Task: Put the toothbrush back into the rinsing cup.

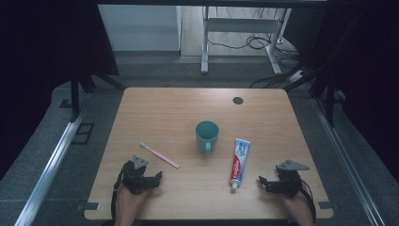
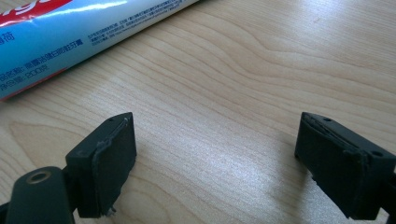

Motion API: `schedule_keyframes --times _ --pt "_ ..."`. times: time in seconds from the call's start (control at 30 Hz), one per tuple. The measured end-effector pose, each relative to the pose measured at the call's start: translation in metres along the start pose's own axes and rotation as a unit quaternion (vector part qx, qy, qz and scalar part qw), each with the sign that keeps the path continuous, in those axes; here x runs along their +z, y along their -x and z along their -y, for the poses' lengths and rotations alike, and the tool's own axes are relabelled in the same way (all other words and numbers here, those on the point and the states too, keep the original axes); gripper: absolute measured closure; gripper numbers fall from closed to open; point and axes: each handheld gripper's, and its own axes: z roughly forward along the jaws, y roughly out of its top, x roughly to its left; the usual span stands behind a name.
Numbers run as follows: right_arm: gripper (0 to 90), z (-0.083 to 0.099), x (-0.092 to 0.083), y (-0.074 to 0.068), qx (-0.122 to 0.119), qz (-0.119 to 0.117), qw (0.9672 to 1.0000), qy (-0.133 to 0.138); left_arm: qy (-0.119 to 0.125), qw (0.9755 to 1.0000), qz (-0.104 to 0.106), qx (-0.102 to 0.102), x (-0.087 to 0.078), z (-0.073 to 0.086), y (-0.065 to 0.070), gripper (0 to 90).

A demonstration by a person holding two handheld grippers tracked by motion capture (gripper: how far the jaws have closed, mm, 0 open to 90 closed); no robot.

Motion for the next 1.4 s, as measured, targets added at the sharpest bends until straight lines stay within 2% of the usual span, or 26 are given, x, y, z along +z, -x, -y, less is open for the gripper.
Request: schedule_keyframes --times 0.87,0.93,1.1,1.4 --pt "12.4 0.0000 0.0000 -0.0003 -0.003 -0.003 1.0000 0.000 -0.001 1.0000 0.000 0.002 0.0005 -0.0007 0.0002 9.4" --pt "12.4 0.0000 0.0000 -0.0002 -0.004 -0.003 1.0000 0.001 0.000 1.0000 0.000 0.002 -0.0003 -0.0009 0.0001 13.1" --pt "12.4 0.0000 0.0000 -0.0002 -0.004 -0.003 1.0000 0.001 -0.004 1.0000 0.000 0.001 -0.0005 -0.0030 0.0008 14.4" --pt "12.4 0.0000 0.0001 -0.0002 -0.004 -0.003 1.0000 0.001 -0.002 0.9999 -0.008 0.012 -0.0035 -0.0047 0.0028 21.5"
